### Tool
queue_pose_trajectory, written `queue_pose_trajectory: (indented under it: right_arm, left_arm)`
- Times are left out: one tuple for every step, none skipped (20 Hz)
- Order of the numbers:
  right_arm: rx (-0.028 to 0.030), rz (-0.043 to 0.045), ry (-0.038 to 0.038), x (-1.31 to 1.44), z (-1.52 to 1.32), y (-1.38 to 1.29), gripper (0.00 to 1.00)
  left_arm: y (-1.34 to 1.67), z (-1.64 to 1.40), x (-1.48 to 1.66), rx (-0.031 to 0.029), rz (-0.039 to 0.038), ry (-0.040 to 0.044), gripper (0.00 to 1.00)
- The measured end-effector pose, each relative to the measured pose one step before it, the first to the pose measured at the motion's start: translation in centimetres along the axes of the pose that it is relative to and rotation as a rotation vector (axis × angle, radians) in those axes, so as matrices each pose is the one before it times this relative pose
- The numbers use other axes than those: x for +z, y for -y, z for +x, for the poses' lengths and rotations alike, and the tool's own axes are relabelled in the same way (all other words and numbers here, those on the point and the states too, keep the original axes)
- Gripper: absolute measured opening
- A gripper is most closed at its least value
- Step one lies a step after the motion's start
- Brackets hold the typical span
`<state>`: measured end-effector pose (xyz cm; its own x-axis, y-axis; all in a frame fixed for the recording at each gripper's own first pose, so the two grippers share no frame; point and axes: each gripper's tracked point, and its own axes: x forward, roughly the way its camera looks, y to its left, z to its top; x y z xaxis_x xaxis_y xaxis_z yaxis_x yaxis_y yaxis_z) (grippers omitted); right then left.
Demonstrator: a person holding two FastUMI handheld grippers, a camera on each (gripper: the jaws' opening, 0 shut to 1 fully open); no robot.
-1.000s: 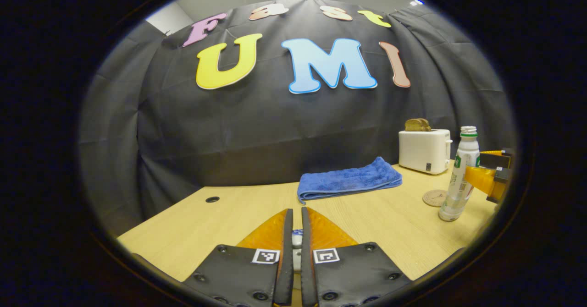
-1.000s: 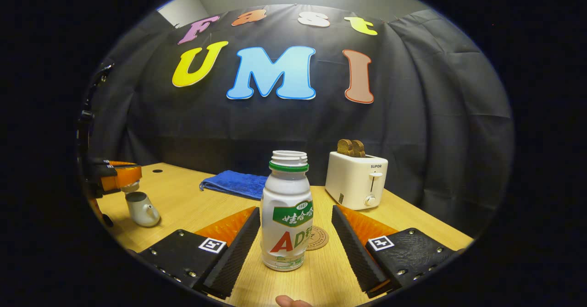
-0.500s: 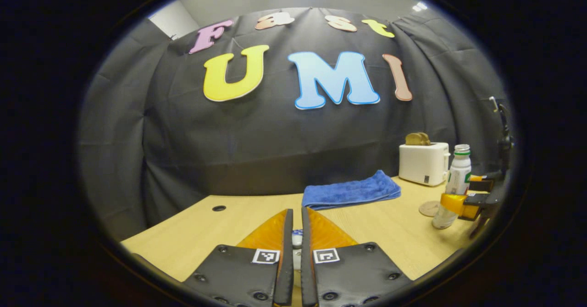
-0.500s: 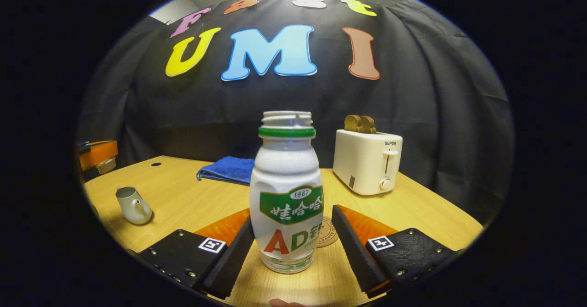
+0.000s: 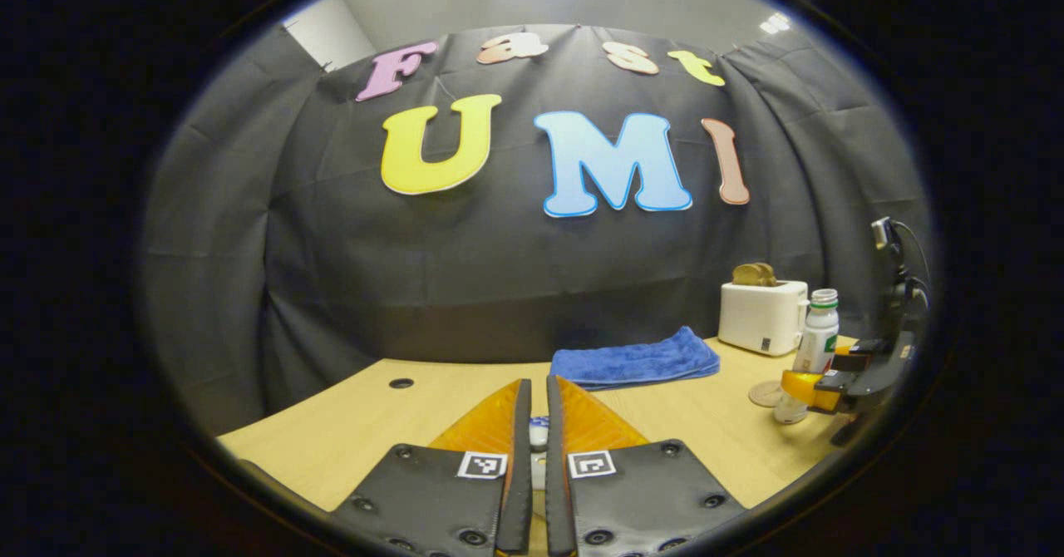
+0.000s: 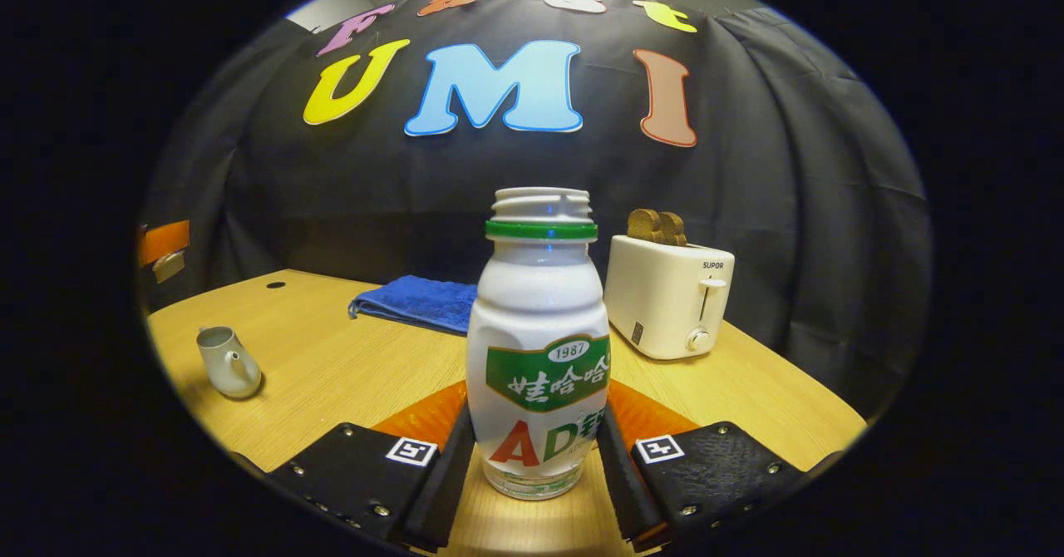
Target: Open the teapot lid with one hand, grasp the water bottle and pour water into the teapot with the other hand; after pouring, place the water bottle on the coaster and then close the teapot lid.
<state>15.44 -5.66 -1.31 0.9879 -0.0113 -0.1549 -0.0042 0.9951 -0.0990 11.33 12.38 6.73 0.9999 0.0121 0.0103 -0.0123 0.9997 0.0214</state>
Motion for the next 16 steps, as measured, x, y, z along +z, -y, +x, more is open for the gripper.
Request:
queue_pose_trajectory:
  right_arm:
    - [0.00234,-0.01955,0.00033,0.188,-0.156,-0.221,0.72]
    - [0.00629,-0.01808,0.00483,0.331,-0.278,-0.24,0.72]
    - [0.00202,-0.01613,0.00868,0.344,-0.259,-0.249,0.72]
    - [0.00527,-0.02122,0.00191,0.359,-0.213,-0.265,0.72]
    - [0.00682,-0.02634,-0.00323,0.124,-0.176,-0.493,0.72]
    - [0.00662,-0.03013,-0.0047,0.247,-0.22,-0.462,0.72]
    - [0.00657,-0.02991,-0.00091,0.383,-0.172,-0.474,0.72]
    - [0.0056,-0.02761,0.00606,0.469,-0.228,-0.469,0.72]
    - [0.01023,-0.02177,0.00986,0.575,-0.116,-0.688,0.72]
    - [0.01014,-0.02314,0.00605,0.458,-0.082,-0.613,0.72]
    - [0.00723,-0.02698,0.00274,0.177,0.07,-0.598,0.72]
    - [0.00703,-0.02516,-0.00077,0.343,0.123,-0.486,0.72]
    - [0.00917,-0.02893,-0.00613,0.115,0.113,-0.648,0.72]
    - [0.00684,-0.02522,-0.00282,0.279,0.077,-0.573,0.72]
    - [0.0094,-0.02671,-0.0016,0.273,0.072,-0.574,0.72]
    - [0.00664,-0.02634,-0.00163,0.25,0.099,-0.583,0.72]
  left_arm:
    - [-0.211,-0.204,0.083,0.00182,-0.00568,0.00279,0.13]
    - [-0.256,-0.17,-0.043,0.00392,-0.00201,0.00021,0.13]
    - [-0.039,-0.124,0.005,-0.00193,-0.00009,-0.00063,0.13]
    - [-0.003,-0.217,0.162,-0.00195,-0.00167,0.00306,0.13]
    - [0.057,-0.301,0.194,-0.0044,-0.00316,0.00102,0.17]
    - [0.07,-0.342,0.205,-0.00632,-0.00659,0.00383,0.17]
    - [0.043,-0.421,0.279,-0.00473,-0.00748,0.00481,0.17]
    - [0.112,-0.58,0.093,-0.00532,-0.00805,0.00346,0.17]
    - [0.142,-0.598,0.098,-0.00354,-0.01108,0.00378,0.17]
    - [0.295,-0.643,-0.016,-0.00626,-0.00933,0.00082,0.17]
    - [0.236,-0.675,0.059,-0.00574,-0.00803,0.00189,0.17]
    - [0.17,-0.853,0.002,-0.00316,-0.00739,0.00172,0.17]
    - [0.094,-0.777,0.026,-0.00222,-0.00981,0.00307,0.17]
    - [0.021,-0.855,-0.116,-0.00218,-0.01388,0.00228,0.13]
    - [0.066,-0.882,-0.075,-0.0003,-0.01379,0.00151,0.17]
    - [-0.194,-0.895,-0.119,0.00694,-0.01127,0.00268,0.17]
